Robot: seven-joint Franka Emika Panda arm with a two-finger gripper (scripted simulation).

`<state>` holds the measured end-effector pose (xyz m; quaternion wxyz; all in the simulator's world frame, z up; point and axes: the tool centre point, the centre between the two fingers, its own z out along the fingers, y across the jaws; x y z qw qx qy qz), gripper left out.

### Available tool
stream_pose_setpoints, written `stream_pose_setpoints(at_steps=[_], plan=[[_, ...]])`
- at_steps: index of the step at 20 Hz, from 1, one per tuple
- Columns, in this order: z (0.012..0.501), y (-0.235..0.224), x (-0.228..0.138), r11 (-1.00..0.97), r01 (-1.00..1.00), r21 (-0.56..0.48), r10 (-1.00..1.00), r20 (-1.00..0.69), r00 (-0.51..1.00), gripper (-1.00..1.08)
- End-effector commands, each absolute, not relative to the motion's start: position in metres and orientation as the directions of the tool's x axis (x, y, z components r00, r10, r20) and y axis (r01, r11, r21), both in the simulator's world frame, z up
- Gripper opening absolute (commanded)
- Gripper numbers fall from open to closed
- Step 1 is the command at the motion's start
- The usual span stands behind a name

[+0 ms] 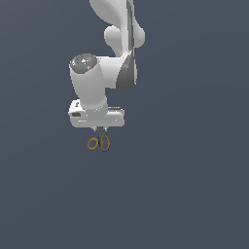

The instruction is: Pick up the object and move it to a goal position.

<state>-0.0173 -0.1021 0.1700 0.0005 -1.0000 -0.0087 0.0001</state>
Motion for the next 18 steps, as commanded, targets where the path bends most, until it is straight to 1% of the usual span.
stream_pose_setpoints(at_steps=[1, 9, 13, 18], plan=[[0.195, -0.121, -0.02, -1.0, 0.018, -0.002, 0.018, 0.0, 1.0, -1.0], [0.251, -0.166, -0.023, -1.0, 0.018, -0.001, 0.018, 0.0, 1.0, -1.0], [0.266, -0.178, -0.023, -1.0, 0.018, 0.0, 0.018, 0.0, 1.0, -1.0], [0.272, -0.183, -0.022, -1.0, 0.018, 0.0, 0.018, 0.0, 1.0, -1.0]])
